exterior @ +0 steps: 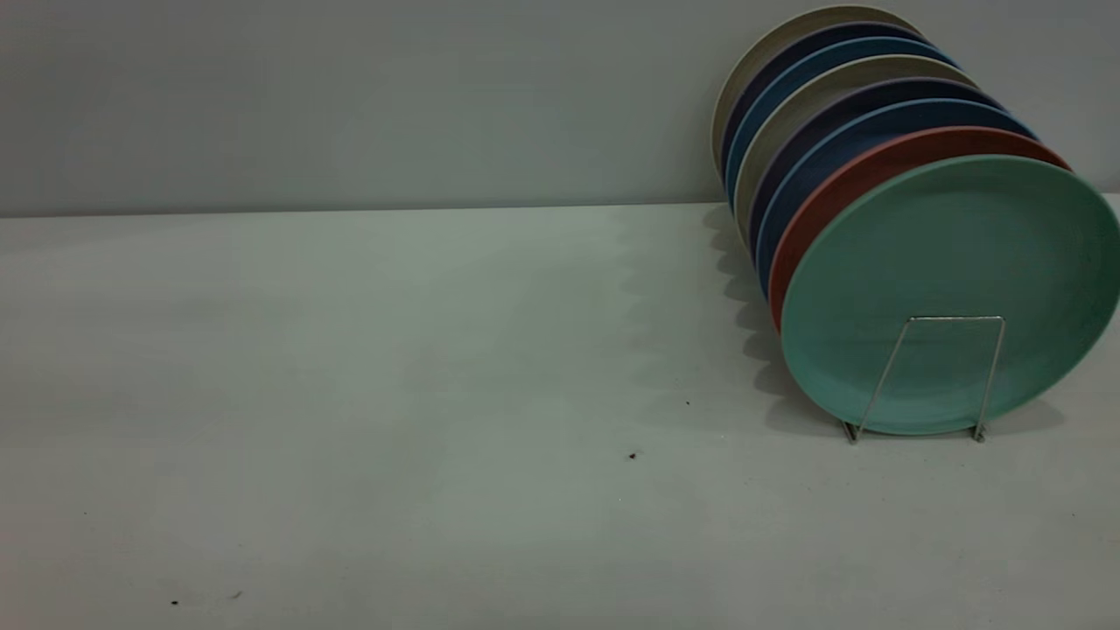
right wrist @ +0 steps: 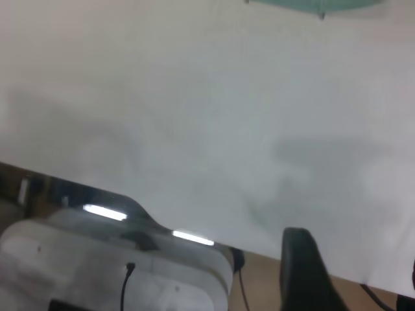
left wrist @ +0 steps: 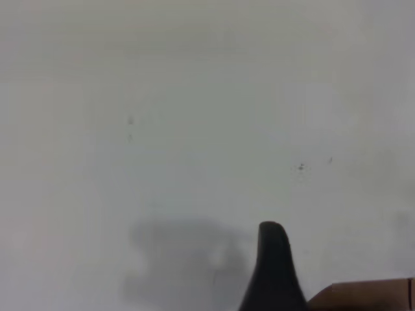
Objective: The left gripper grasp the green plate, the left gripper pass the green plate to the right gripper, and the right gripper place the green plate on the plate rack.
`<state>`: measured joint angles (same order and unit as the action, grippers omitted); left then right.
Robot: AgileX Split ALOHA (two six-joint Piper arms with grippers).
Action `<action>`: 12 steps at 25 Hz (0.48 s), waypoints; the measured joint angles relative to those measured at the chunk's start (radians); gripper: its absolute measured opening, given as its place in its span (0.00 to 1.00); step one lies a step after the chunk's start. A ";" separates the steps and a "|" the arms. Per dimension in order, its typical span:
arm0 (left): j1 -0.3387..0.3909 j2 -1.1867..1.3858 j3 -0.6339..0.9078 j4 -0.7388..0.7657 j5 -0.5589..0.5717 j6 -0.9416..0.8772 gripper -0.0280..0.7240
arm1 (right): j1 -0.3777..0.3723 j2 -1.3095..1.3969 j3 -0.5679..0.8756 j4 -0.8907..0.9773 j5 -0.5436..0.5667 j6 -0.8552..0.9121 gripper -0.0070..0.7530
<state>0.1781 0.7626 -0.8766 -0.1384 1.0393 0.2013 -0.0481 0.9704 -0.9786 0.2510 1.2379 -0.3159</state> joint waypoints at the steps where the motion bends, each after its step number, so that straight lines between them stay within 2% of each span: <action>1: 0.000 -0.030 0.000 0.000 0.016 -0.006 0.81 | 0.000 -0.041 0.020 0.000 0.002 0.000 0.56; 7: -0.001 -0.185 0.011 0.000 0.105 -0.035 0.81 | 0.000 -0.281 0.157 0.002 0.000 0.003 0.56; 12: -0.001 -0.348 0.121 0.000 0.121 -0.079 0.81 | 0.000 -0.507 0.303 0.001 -0.008 0.003 0.56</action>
<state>0.1772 0.4150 -0.7553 -0.1384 1.1602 0.1221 -0.0481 0.4637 -0.6755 0.2521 1.2303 -0.3133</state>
